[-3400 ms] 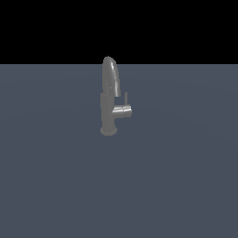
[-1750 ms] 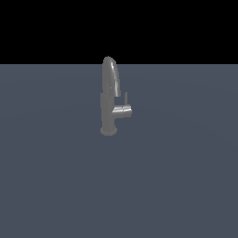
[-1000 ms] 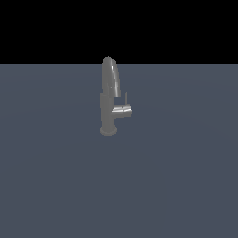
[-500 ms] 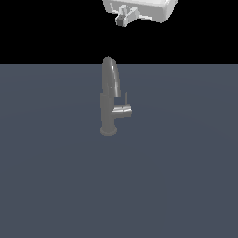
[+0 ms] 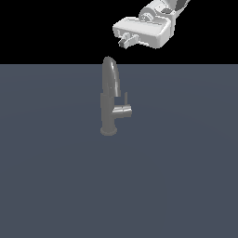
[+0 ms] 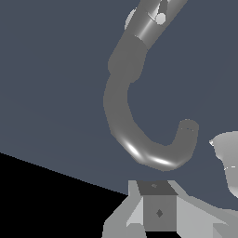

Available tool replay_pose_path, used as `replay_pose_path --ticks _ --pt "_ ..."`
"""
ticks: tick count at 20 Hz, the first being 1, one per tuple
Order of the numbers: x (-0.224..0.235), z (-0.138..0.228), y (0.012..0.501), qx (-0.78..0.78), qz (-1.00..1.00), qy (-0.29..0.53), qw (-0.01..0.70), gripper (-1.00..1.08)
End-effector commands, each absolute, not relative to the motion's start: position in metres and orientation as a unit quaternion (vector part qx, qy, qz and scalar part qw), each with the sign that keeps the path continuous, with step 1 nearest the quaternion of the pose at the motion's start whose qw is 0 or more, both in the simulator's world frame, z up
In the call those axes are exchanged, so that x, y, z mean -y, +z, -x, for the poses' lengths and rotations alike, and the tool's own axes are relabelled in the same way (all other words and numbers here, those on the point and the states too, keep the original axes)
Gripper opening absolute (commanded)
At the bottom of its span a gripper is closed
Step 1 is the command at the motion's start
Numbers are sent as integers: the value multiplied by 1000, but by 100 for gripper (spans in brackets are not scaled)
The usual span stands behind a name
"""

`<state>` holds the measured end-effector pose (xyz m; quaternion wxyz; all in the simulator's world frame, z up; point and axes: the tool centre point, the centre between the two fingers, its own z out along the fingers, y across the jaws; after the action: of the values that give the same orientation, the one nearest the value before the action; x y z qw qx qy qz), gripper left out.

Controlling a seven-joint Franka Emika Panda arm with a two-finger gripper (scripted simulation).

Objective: Turn on the faucet by rotating a designated handle.

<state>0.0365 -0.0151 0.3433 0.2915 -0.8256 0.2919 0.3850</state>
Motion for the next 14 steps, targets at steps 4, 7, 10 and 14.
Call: replay_pose_path --ticks 4,7,10,14 --pt "19 -57 314 -321 784 422 323 -100" --pt "21 -68 296 -337 759 442 339 -100" --pt "23 -77 277 -354 731 462 356 -100" --pt "24 -89 249 -376 691 489 378 -100"
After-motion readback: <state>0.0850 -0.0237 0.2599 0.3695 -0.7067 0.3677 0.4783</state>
